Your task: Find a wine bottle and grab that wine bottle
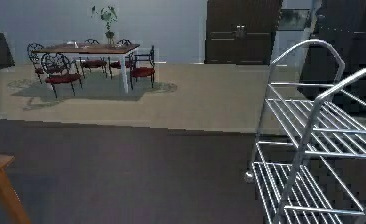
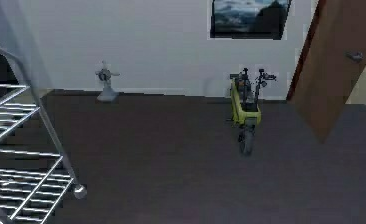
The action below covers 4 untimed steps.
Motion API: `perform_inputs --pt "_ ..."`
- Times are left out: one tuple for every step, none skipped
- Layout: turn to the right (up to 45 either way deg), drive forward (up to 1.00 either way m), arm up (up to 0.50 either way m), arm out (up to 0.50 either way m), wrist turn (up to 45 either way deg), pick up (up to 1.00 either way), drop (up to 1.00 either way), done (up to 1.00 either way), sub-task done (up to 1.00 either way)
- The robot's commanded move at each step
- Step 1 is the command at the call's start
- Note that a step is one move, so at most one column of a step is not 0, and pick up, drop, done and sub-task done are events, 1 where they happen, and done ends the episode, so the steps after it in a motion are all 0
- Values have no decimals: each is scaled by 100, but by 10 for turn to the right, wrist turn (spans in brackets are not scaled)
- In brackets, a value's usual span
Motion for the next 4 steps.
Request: perform_inputs --pt "0 100 0 0 0 0 0 0 0" --pt "0 100 0 0 0 0 0 0 0" --pt "0 100 0 0 0 0 0 0 0" --pt "-30 0 0 0 0 0 0 0 0"
